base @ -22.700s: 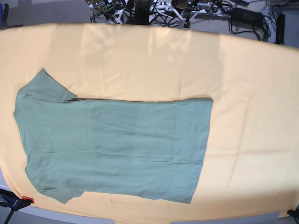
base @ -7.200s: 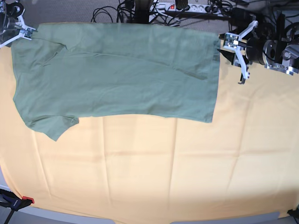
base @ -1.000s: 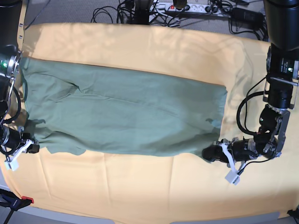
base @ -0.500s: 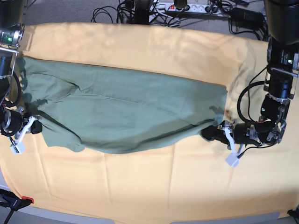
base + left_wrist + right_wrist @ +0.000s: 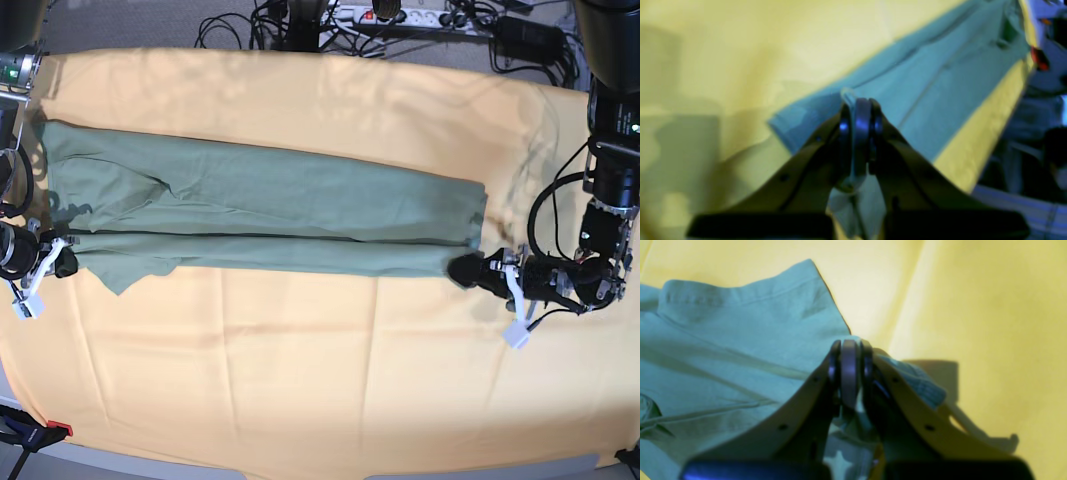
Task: Fold the T-shirt properly
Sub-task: 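Fold the hem edge over toward the collar with both grippers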
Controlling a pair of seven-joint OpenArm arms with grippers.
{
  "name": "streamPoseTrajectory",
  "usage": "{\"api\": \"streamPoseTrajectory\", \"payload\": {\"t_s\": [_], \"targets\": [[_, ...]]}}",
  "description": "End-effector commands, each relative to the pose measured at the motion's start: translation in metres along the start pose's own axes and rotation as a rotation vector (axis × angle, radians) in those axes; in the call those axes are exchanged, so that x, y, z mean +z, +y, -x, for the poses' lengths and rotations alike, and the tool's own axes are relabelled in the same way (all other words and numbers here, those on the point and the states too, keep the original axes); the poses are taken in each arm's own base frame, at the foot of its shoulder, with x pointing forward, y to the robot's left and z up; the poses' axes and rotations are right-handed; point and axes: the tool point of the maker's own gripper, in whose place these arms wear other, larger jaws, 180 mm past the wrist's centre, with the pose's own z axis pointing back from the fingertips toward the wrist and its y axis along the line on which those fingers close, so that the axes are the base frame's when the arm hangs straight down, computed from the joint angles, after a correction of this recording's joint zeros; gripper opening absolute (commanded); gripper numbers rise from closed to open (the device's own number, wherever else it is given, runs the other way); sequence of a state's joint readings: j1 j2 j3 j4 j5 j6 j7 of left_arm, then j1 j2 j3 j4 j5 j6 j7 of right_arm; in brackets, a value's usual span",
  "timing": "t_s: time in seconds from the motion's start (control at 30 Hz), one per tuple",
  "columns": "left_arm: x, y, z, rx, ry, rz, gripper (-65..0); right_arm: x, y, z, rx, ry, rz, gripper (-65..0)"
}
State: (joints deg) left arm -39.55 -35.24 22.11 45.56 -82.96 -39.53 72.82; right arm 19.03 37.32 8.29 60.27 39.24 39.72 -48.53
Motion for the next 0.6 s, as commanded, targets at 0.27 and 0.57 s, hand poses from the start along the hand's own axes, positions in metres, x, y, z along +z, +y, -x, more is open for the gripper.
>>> {"api": "streamPoseTrajectory", "payload": {"t_s": [0.27,0.57], "targets": [[0.021,-0.008,-0.017,-0.065,0.048,-0.004,-65.0,0.013,-0.012,-0.008,0.021,0.021,0.027,-65.0],[0.022,-0.005,-0.018,-0.074,0.054,-0.022,-65.0,0.014,-0.015,-0.011,0.031,0.021,0.04,-65.0]]}}
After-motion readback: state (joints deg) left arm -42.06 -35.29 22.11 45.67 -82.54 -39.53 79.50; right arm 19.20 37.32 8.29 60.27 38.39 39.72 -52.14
